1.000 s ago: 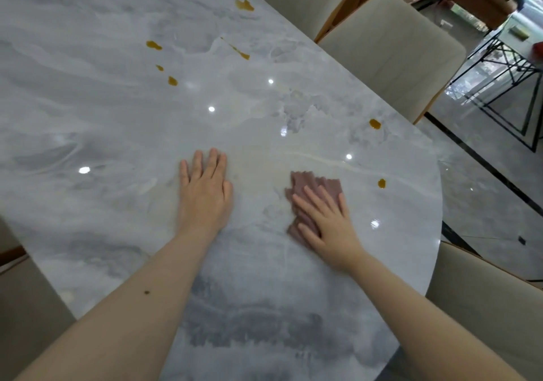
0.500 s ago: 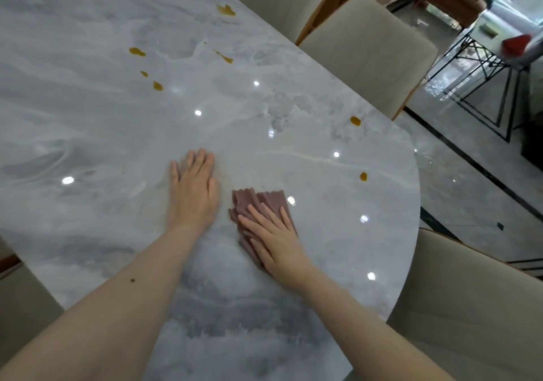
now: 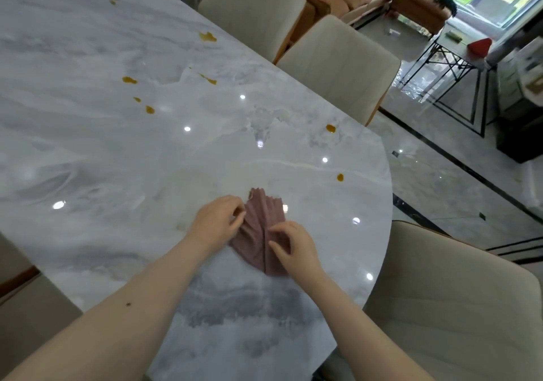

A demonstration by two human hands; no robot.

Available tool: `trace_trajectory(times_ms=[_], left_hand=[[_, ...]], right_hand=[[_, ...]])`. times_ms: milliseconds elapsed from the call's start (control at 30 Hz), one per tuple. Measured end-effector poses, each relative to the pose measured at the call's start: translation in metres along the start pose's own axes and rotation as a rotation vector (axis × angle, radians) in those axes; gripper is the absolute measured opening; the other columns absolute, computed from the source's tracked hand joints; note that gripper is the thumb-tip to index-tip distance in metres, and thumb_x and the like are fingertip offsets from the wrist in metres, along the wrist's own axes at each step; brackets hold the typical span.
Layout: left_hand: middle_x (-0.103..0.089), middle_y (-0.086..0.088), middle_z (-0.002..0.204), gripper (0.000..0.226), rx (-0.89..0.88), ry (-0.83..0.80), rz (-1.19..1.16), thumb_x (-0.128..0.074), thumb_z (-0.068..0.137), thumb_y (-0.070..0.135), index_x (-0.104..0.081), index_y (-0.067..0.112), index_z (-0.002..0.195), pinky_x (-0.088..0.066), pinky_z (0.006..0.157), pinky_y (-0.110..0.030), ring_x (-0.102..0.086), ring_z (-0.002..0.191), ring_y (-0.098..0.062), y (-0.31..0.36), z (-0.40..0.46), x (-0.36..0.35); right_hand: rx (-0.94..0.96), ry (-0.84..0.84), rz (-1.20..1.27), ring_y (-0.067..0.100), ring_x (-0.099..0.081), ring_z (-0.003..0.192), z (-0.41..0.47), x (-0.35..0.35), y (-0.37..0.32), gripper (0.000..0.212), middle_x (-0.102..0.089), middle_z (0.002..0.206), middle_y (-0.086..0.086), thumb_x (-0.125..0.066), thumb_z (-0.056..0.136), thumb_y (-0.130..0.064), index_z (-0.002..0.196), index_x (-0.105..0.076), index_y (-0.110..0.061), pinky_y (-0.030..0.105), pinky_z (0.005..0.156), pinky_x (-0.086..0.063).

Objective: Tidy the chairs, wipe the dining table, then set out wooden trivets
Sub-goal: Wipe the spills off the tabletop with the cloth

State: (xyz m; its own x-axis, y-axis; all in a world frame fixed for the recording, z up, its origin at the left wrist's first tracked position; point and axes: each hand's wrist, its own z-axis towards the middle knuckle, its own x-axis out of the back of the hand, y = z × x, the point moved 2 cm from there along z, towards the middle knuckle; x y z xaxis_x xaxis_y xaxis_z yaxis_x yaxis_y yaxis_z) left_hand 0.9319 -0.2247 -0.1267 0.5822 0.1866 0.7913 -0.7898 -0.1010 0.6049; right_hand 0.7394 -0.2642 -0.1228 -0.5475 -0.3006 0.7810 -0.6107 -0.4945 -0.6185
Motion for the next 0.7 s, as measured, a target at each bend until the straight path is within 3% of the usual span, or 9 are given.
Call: trace_trajectory(times_ms=[167, 300, 433, 600, 700], left_hand=[[-0.058, -0.002, 0.093, 0.023, -0.231, -0.217, 0.130, -0.065, 0.084, 0.036, -0.059, 0.014, 0.088, -0.041, 0.073, -0.031, -0.057, 0.090, -0.023, 0.007, -0.014, -0.008], [-0.053, 0.003, 0.101, 0.040, -0.363, -0.379, 0.272, -0.071, 0.073, 0.049, -0.059, 0.018, 0.095, -0.040, 0.074, -0.030, -0.051, 0.092, -0.015, 0.006, -0.020, -0.009], [-0.058, -0.001, 0.105, 0.014, -0.364, -0.335, 0.263, -0.061, 0.087, 0.027, -0.066, 0.018, 0.097, -0.041, 0.078, -0.032, -0.055, 0.100, -0.021, 0.011, -0.018, -0.005], [-0.060, 0.001, 0.099, 0.008, -0.274, -0.214, 0.090, -0.059, 0.086, 0.020, -0.066, 0.018, 0.090, -0.039, 0.079, -0.026, -0.054, 0.098, -0.018, 0.032, -0.007, 0.003], [-0.063, 0.000, 0.090, 0.001, -0.181, -0.190, -0.077, -0.060, 0.082, 0.016, -0.061, 0.016, 0.082, -0.046, 0.081, -0.035, -0.056, 0.090, -0.020, 0.054, 0.003, 0.013]], right_hand=[[-0.040, -0.010, 0.026, 0.017, -0.057, 0.083, -0.009, -0.003, -0.002, 0.016, -0.061, 0.089, 0.005, -0.073, 0.075, -0.003, 0.089, -0.067, -0.008, 0.022, 0.076, -0.045], [-0.144, -0.114, 0.071, 0.015, -0.061, 0.080, -0.017, -0.001, 0.000, 0.018, -0.067, 0.093, 0.005, -0.071, 0.079, -0.004, 0.096, -0.068, -0.008, 0.021, 0.077, -0.049], [-0.185, -0.135, 0.130, 0.015, -0.065, 0.089, -0.026, 0.003, 0.000, 0.023, -0.069, 0.098, 0.003, -0.075, 0.079, -0.010, 0.101, -0.070, -0.009, 0.014, 0.082, -0.048], [-0.252, -0.172, 0.134, 0.013, -0.062, 0.097, -0.032, 0.010, -0.006, 0.043, -0.068, 0.105, 0.001, -0.083, 0.072, -0.029, 0.108, -0.067, -0.012, 0.025, 0.088, -0.049], [-0.328, -0.144, 0.095, 0.011, -0.061, 0.094, -0.031, 0.016, -0.012, 0.044, -0.066, 0.102, -0.004, -0.080, 0.072, -0.040, 0.107, -0.065, -0.018, 0.028, 0.083, -0.051]])
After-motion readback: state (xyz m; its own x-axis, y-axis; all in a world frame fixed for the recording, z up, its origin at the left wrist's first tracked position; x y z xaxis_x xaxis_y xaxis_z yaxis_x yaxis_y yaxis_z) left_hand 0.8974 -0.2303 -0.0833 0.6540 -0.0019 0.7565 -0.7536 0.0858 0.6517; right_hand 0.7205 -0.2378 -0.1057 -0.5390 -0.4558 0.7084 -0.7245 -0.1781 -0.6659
